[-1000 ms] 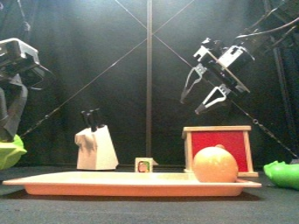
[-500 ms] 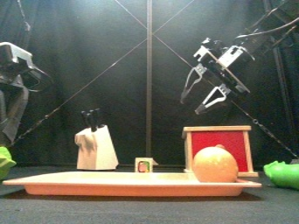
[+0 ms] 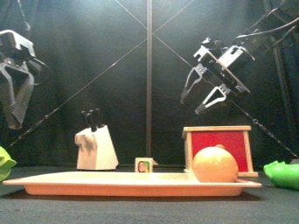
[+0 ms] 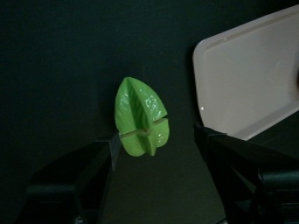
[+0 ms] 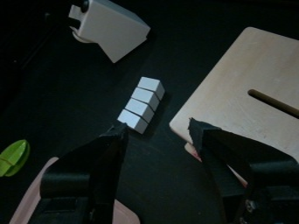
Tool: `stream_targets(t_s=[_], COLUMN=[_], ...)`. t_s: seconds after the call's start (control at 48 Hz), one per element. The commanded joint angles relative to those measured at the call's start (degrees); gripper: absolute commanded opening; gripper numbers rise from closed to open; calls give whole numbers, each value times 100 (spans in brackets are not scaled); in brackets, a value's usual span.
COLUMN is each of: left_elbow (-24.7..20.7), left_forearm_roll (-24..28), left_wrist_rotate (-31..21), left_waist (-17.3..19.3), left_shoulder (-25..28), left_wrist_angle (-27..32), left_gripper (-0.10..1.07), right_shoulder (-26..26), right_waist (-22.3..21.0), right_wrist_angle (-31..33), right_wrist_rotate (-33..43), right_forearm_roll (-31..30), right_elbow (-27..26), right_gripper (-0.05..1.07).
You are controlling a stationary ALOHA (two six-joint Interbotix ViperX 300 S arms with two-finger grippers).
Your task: Put starfruit left of plate
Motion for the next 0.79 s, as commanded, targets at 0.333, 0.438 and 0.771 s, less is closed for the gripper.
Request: stream_targets(t_s=[0.333, 0.438, 0.771], left_elbow=[-62, -62, -79], left_forearm_roll=[290, 334, 431], left_wrist_rotate=[18, 18, 53], left_waist=[-9, -9, -9], left_shoulder=[-141, -149, -220], left_wrist_angle=[62, 62, 70], left_gripper=[98, 98, 98], right_shoulder=[-114, -105, -105], right_waist=[-9, -9, 35], right_wrist_angle=[26, 26, 26], right_wrist_rotate=[18, 9, 18], right_forearm_roll=[-18, -18, -18], right_elbow=[-79, -88, -88], right_gripper=[90, 90, 90])
